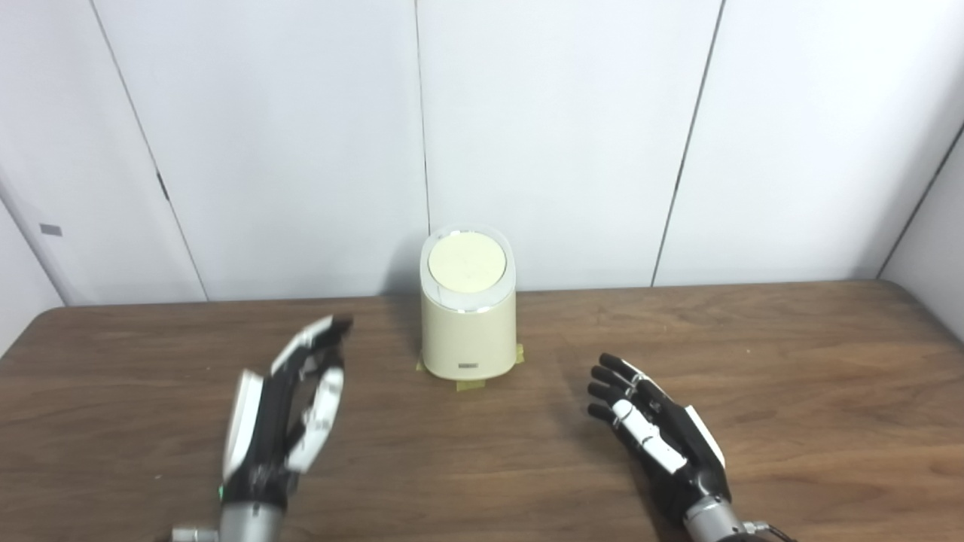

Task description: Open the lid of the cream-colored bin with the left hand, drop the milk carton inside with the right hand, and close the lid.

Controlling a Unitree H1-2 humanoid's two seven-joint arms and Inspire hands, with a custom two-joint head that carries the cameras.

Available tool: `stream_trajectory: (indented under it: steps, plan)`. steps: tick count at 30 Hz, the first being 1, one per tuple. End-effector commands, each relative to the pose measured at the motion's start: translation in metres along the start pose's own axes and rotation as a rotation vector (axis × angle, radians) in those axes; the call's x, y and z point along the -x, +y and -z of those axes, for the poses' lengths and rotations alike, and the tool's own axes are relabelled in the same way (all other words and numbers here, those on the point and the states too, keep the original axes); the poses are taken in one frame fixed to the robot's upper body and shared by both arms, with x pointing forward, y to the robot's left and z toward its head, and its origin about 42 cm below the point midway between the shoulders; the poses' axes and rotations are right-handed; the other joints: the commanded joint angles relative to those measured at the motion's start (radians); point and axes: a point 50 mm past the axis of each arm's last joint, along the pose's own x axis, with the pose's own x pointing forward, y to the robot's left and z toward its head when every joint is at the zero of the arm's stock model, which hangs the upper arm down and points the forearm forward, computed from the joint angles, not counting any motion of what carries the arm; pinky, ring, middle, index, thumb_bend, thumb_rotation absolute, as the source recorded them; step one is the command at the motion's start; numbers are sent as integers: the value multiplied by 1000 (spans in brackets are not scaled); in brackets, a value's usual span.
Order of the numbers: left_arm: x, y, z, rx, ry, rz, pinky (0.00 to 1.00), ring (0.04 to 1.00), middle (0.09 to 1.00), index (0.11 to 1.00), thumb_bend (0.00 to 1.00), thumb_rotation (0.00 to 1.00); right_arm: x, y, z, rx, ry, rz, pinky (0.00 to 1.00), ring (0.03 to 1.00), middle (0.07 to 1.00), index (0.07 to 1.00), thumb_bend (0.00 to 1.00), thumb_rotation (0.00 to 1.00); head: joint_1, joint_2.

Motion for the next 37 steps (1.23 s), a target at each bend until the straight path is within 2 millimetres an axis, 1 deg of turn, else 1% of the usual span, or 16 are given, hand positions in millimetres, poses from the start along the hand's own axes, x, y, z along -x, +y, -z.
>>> stream_trajectory:
  steps: [1, 3, 5, 9, 12, 14, 15, 18, 21, 24, 27, 30, 33, 35, 37]
  plan:
    - [-12, 4, -8, 83, -69, -19, 727, 798, 807, 790, 161, 617, -4, -2, -4, 13, -47, 17, 792, 837, 832, 807, 202, 449, -1, -3]
    - [-9, 6, 0, 133, -34, -18, 752, 807, 811, 793, 167, 622, -4, -4, -2, 21, -47, 19, 796, 842, 838, 813, 211, 516, 0, -4]
    - [-6, 7, 9, 184, 8, -23, 770, 817, 818, 797, 166, 607, -5, -4, -2, 53, -49, 18, 801, 848, 844, 823, 221, 528, 2, -6]
    - [3, 5, 28, 254, 85, -18, 807, 858, 853, 823, 155, 523, -3, -4, -3, 109, -49, 18, 801, 842, 842, 830, 246, 542, 3, -5]
    - [8, 3, 39, 279, 116, -8, 825, 876, 866, 843, 138, 489, -1, -5, -3, 104, -42, 21, 806, 846, 847, 836, 252, 526, 12, -7]
    - [12, 1, 46, 285, 142, -4, 849, 881, 867, 842, 138, 476, -1, -6, -3, 80, -33, 27, 820, 854, 853, 842, 243, 467, 15, -11]
    - [13, 0, 49, 288, 151, -3, 843, 878, 867, 842, 140, 473, -1, -6, -2, 74, -33, 27, 826, 856, 855, 844, 240, 454, 16, -12]
    - [16, -4, 53, 282, 167, -9, 850, 890, 879, 854, 144, 438, -2, -9, -1, 73, -39, 23, 831, 861, 862, 851, 226, 435, 28, -11]
    - [16, -5, 56, 251, 168, -4, 822, 880, 878, 863, 125, 393, -3, -12, 0, 75, -42, 25, 814, 851, 859, 850, 210, 417, 33, -12]
    - [15, -5, 60, 251, 186, -9, 810, 873, 873, 860, 129, 346, -5, -14, 2, 83, -42, 21, 803, 848, 856, 852, 200, 404, 31, -14]
    - [13, -4, 64, 287, 214, -14, 826, 879, 879, 862, 138, 365, -6, -15, 4, 73, -33, 22, 810, 855, 863, 858, 201, 398, 30, -14]
    - [11, -3, 69, 303, 232, -9, 850, 894, 891, 876, 125, 340, -7, -16, 5, 84, -21, 23, 814, 859, 866, 861, 200, 408, 37, -13]
    - [9, -4, 68, 290, 252, -3, 821, 868, 874, 857, 144, 341, -8, -16, 6, 91, -15, 20, 808, 851, 855, 852, 204, 408, 43, -11]
    - [9, -3, 67, 274, 260, -2, 807, 860, 871, 855, 139, 313, -8, -16, 6, 98, -12, 18, 802, 844, 849, 847, 203, 395, 41, -8]
    - [8, -2, 68, 274, 265, -7, 811, 866, 875, 862, 141, 238, -8, -15, 6, 111, -8, 23, 790, 833, 842, 839, 206, 368, 40, -7]
